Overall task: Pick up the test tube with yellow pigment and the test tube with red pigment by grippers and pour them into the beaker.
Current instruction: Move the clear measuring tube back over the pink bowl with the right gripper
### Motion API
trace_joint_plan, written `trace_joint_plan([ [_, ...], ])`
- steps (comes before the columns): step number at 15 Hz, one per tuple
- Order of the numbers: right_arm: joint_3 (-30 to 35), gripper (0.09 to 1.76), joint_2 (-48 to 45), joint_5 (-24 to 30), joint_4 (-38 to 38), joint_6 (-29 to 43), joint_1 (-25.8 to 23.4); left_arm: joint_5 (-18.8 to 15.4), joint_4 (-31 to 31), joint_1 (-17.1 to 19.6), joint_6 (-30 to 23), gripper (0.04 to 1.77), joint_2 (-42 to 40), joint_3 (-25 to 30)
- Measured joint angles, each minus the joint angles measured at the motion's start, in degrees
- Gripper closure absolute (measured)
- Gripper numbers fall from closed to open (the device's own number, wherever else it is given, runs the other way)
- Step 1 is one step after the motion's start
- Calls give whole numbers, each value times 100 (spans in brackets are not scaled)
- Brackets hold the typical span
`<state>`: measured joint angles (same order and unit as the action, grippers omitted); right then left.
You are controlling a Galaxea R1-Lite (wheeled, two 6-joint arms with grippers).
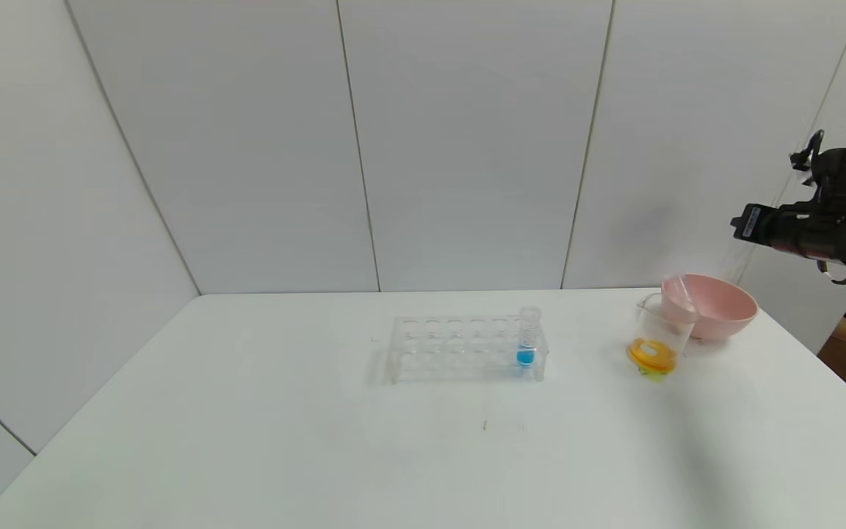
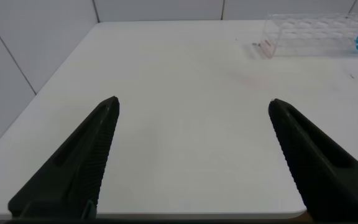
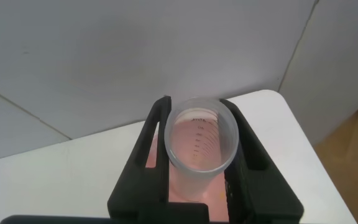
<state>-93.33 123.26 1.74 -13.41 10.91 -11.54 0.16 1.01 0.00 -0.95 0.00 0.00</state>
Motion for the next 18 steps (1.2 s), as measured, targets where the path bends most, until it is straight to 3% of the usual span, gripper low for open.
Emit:
trace_joint_plan([
  [9,-113,129,684,-302,-514,-358,22,0,0,0,-2,9,0,0],
  [18,-85,129,863,-307,-519,-427,-35,-2,0,0,0,9,0,0],
])
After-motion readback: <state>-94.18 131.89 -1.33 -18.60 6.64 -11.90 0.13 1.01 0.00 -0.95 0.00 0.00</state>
